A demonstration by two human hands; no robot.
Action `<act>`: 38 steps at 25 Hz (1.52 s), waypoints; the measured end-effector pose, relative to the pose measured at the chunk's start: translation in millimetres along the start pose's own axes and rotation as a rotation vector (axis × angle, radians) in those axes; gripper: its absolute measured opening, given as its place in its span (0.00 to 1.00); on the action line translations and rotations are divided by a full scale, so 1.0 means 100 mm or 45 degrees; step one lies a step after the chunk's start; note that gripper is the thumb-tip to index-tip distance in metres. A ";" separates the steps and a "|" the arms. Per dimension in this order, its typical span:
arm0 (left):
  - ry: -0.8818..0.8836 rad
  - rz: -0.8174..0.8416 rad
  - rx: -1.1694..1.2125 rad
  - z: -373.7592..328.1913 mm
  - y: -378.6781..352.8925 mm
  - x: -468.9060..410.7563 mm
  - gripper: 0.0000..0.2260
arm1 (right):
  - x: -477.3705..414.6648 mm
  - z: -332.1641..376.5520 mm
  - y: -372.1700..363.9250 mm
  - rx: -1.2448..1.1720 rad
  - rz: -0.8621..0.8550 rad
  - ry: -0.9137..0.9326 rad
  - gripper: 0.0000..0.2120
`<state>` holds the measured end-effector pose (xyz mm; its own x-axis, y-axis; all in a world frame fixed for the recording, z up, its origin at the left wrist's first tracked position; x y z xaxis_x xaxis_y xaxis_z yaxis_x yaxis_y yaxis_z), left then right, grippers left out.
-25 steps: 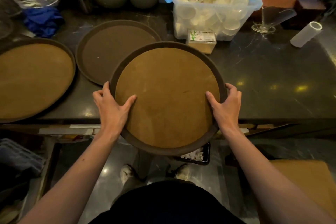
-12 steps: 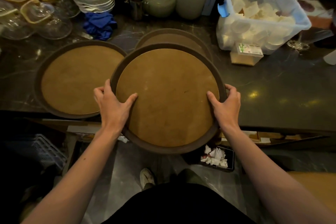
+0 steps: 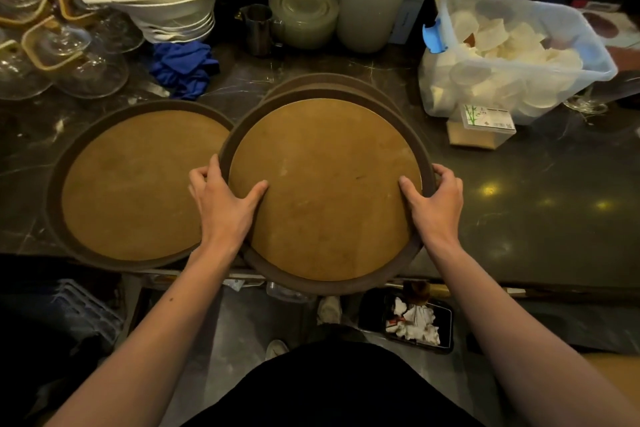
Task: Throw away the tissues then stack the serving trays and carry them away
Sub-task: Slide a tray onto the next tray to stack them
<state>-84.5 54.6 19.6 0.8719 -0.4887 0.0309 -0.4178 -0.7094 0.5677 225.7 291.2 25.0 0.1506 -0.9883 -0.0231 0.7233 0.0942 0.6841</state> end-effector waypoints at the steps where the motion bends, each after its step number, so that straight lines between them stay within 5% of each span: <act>1: 0.013 -0.009 -0.011 -0.05 -0.07 -0.05 0.43 | -0.10 -0.04 -0.02 -0.004 0.003 -0.009 0.29; 14: 0.152 -0.075 -0.061 -0.35 -0.79 -0.72 0.37 | -1.22 -0.32 -0.39 -0.074 0.140 -0.135 0.29; 38: 0.094 0.051 -0.352 -0.09 -1.13 -1.34 0.32 | -1.53 -0.27 -0.97 0.013 0.189 -0.181 0.27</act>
<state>-151.9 205.1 -41.5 0.8766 -0.4681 0.1116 -0.3754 -0.5203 0.7670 150.4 436.5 -57.1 0.1582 -0.9706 0.1814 0.6935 0.2400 0.6793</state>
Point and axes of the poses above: each hand's wrist, its own x-axis away from the middle knuckle, its own y-axis out of the back of the hand, z = x × y, the point moved 10 cm from there along -x, towards the middle knuckle, and after that the axes turned 5 degrees about x, right-handed, at the moved point
